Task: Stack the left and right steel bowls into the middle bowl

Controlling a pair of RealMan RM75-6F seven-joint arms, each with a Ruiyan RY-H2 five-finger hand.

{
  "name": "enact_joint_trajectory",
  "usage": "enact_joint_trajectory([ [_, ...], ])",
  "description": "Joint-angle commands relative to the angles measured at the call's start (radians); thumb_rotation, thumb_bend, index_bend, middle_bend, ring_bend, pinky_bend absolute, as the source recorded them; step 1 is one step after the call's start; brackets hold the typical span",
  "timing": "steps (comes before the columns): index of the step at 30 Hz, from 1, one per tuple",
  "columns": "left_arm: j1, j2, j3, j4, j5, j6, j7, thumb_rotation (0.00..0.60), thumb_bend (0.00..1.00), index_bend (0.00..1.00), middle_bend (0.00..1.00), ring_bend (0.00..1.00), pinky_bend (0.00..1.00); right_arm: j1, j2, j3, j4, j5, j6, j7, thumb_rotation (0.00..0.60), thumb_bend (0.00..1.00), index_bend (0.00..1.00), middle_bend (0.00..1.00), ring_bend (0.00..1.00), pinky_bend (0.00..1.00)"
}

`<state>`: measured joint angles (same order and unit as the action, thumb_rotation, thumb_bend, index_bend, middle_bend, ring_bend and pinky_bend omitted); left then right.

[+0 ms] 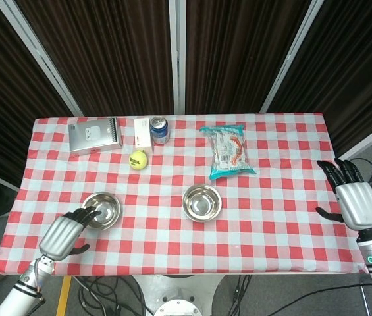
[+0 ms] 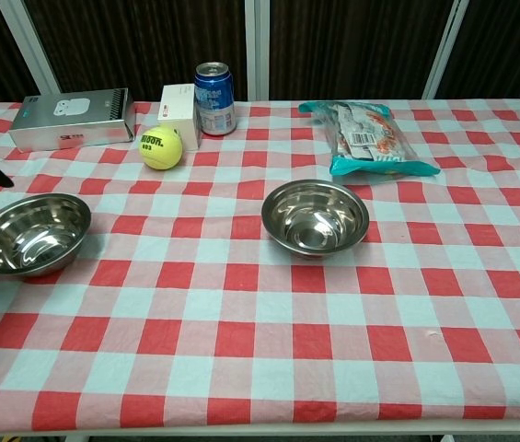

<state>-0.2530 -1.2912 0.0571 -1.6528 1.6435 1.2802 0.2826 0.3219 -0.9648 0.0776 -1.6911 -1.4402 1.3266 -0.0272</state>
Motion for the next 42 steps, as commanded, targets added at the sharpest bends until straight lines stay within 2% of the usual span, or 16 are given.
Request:
enact_joint_trajectory([
  [1, -0.016, -0.039, 0.002, 0.048, 0.015, -0.019, 0.053, 0.600, 0.16, 0.28, 0.32, 0.36, 0.58, -0.001, -0.003, 0.002, 0.002, 0.001, -0.004, -0.003, 0.600, 0.04, 0.06, 0.12, 0.03, 0.07],
  [4, -0.023, -0.067, -0.011, 0.076, 0.001, -0.027, 0.074, 0.600, 0.18, 0.30, 0.36, 0.51, 0.69, -0.001, -0.006, 0.005, 0.003, 0.011, -0.015, -0.010, 0.600, 0.04, 0.06, 0.12, 0.03, 0.07],
  [6, -0.026, -0.079, -0.022, 0.085, -0.018, -0.032, 0.088, 0.600, 0.19, 0.33, 0.40, 0.67, 0.80, -0.002, -0.007, 0.007, 0.005, 0.018, -0.021, -0.012, 0.600, 0.05, 0.06, 0.12, 0.04, 0.08],
  [8, -0.030, -0.083, -0.033, 0.085, -0.044, -0.044, 0.105, 0.600, 0.19, 0.35, 0.41, 0.78, 0.87, -0.003, -0.009, 0.010, 0.008, 0.025, -0.025, -0.012, 0.600, 0.05, 0.06, 0.12, 0.04, 0.09],
  [12, -0.031, -0.088, -0.042, 0.090, -0.084, -0.057, 0.125, 0.600, 0.19, 0.36, 0.42, 0.87, 0.90, -0.002, -0.012, 0.016, 0.015, 0.035, -0.038, -0.015, 0.600, 0.05, 0.06, 0.12, 0.04, 0.09],
  [20, -0.027, -0.113, -0.030, 0.132, -0.127, -0.079, 0.127, 0.600, 0.19, 0.37, 0.44, 0.90, 0.92, 0.006, -0.017, 0.024, 0.020, 0.045, -0.063, -0.017, 0.600, 0.06, 0.06, 0.12, 0.04, 0.09],
  [30, -0.048, -0.179, -0.017, 0.276, -0.075, -0.066, 0.091, 0.600, 0.19, 0.39, 0.44, 0.91, 0.92, 0.007, -0.017, 0.032, 0.020, 0.067, -0.086, -0.026, 0.600, 0.06, 0.06, 0.12, 0.04, 0.10],
  [42, -0.073, -0.221, -0.011, 0.372, -0.065, -0.085, 0.052, 0.600, 0.24, 0.45, 0.48, 0.93, 0.94, -0.003, -0.006, 0.034, 0.016, 0.071, -0.089, -0.016, 0.600, 0.06, 0.06, 0.12, 0.04, 0.10],
])
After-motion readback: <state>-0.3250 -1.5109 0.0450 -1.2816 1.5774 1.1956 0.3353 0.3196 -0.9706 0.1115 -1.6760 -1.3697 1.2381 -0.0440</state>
